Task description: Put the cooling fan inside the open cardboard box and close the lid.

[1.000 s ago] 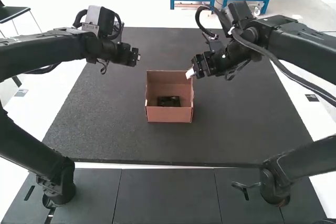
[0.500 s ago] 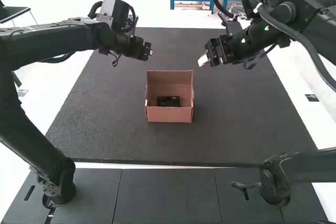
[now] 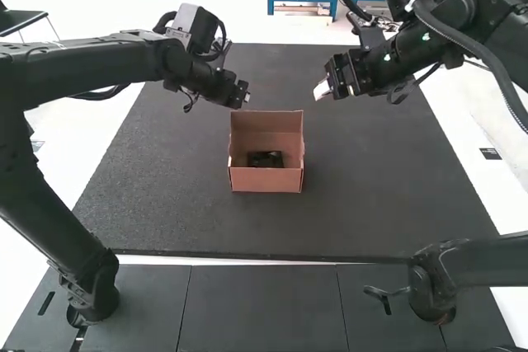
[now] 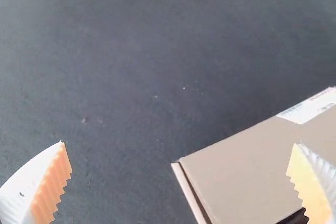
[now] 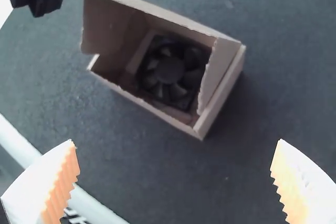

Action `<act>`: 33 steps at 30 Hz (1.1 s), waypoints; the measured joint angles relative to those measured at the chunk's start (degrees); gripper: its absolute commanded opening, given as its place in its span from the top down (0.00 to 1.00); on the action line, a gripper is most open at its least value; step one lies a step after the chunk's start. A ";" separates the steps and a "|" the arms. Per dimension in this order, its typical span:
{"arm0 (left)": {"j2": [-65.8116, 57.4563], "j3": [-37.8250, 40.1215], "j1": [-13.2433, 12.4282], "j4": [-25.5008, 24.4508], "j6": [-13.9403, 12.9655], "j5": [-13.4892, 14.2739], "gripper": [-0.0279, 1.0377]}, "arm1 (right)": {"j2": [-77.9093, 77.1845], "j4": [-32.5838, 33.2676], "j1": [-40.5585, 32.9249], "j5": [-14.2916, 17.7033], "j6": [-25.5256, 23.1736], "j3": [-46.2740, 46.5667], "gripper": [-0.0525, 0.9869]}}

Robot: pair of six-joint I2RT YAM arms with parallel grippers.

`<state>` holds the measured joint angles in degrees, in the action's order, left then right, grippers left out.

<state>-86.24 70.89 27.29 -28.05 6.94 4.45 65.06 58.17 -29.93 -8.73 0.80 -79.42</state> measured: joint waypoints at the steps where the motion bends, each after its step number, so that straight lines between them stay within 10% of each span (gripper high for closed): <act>1: 0.00 0.00 0.22 -0.24 0.00 -0.02 0.06 | 0.00 0.00 0.00 -0.02 0.00 0.00 0.15; 33: -0.11 -8.31 3.04 -0.22 0.02 -1.53 0.06 | -0.11 1.46 0.00 0.00 -0.42 0.00 0.15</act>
<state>-86.35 62.59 30.33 -28.27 6.96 2.92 64.95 59.64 -29.93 -8.73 0.38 -79.42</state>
